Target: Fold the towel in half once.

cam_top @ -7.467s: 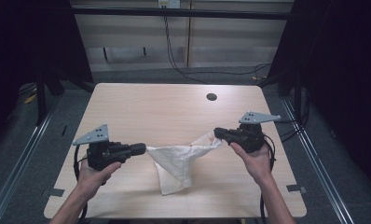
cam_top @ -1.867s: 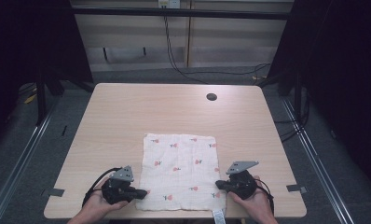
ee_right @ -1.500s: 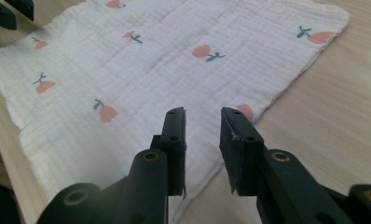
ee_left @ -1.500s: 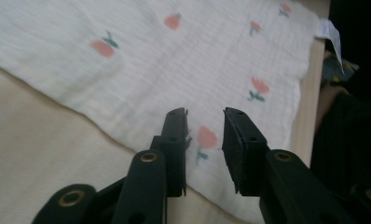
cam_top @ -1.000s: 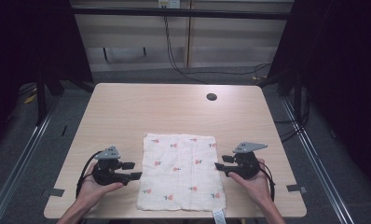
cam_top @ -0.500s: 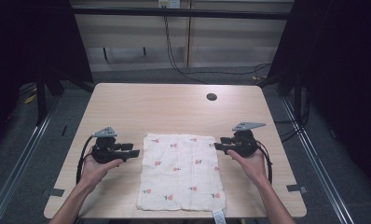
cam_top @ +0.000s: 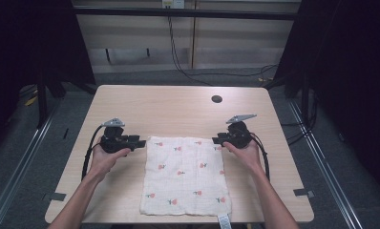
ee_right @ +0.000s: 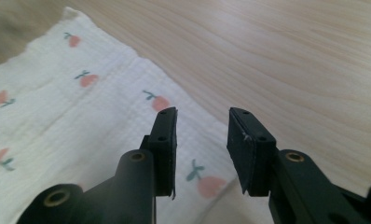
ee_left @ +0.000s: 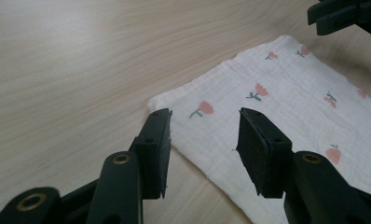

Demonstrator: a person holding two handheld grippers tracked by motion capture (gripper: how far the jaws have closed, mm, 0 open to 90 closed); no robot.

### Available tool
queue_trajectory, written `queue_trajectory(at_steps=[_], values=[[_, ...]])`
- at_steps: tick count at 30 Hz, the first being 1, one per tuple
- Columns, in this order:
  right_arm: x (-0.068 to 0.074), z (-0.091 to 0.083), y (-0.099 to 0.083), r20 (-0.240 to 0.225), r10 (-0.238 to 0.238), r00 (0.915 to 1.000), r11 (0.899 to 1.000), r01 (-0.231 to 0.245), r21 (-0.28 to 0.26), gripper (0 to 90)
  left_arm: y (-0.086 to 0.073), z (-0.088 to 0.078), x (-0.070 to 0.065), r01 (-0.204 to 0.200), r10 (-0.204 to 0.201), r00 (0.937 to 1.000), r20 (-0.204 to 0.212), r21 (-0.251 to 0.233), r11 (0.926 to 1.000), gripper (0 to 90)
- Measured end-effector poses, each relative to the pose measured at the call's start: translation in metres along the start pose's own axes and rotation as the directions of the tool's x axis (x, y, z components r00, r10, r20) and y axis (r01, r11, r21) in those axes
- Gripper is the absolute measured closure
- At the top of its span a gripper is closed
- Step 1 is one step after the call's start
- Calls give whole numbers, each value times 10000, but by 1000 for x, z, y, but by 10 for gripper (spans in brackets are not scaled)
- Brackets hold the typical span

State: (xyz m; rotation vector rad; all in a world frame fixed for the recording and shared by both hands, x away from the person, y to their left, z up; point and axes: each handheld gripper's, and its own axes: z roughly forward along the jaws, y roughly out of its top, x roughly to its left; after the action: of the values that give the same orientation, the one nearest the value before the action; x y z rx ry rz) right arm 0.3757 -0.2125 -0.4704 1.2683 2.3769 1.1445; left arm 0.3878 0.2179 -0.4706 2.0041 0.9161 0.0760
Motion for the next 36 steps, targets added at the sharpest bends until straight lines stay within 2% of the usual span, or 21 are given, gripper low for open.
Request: queue_trajectory(at_steps=[2,4,5,8,10,13,16,19,20,21,23,25,26,30,31,33,34,36], values=[[-5,7,0,-70,236,9997,9997,-235,95,640,-6,6,1,-35,36,10000,-16,203,9998,543],[-7,11,0,-118,428,9990,9990,-426,160,635,-10,11,0,120,-120,9999,-8,443,9989,538],[-7,16,0,24,262,9997,9988,-263,411,636,-10,12,0,146,-147,9999,15,482,9987,528],[-11,23,-1,159,152,9998,9979,-162,625,645,-9,12,1,136,-134,9999,-49,445,9989,521],[-14,26,-2,373,260,9990,9967,-288,764,637,-8,12,3,188,-180,9996,-195,397,9990,521],[-18,31,-4,593,378,9975,9955,-428,842,614,-9,11,8,352,-338,9987,-372,368,9987,521],[-15,33,-6,755,242,9969,9961,-305,832,604,-10,10,9,238,-216,9980,-595,359,9991,518],[-11,34,-5,730,-191,9971,9957,124,918,738,-10,13,11,270,-247,9981,-565,391,9989,515],[-10,34,-5,814,-162,9966,9951,82,986,806,-10,15,11,268,-244,9982,-548,445,9986,516],[-9,34,-5,704,-190,9973,9942,114,1069,856,-10,17,11,331,-309,9982,-504,431,9985,514],[-9,34,-5,666,-255,9975,9942,183,1064,868,-10,23,6,-20,55,9989,-469,753,9972,505],[-9,34,-6,647,-157,9978,9948,90,1019,869,-10,28,5,-107,151,9985,-527,830,9965,510],[-9,34,-6,689,-111,9976,9948,41,1016,870,-9,29,6,-77,128,9983,-572,897,9959,512],[-8,33,-8,691,-75,9976,9966,17,829,870,-6,33,11,127,-88,9979,-642,600,9981,527],[-8,33,-9,696,-8,9976,9962,-53,867,870,-6,34,12,143,-104,9979,-634,604,9981,531],[-9,32,-10,668,1,9978,9966,-56,823,869,-3,37,13,-82,139,9967,-797,718,9974,573],[-9,32,-9,711,30,9975,9963,-92,859,869,-1,39,14,95,-47,9971,-765,624,9980,578],[-9,32,-8,679,-39,9977,9956,-25,933,868,0,43,16,106,-57,9968,-794,609,9981,599]])
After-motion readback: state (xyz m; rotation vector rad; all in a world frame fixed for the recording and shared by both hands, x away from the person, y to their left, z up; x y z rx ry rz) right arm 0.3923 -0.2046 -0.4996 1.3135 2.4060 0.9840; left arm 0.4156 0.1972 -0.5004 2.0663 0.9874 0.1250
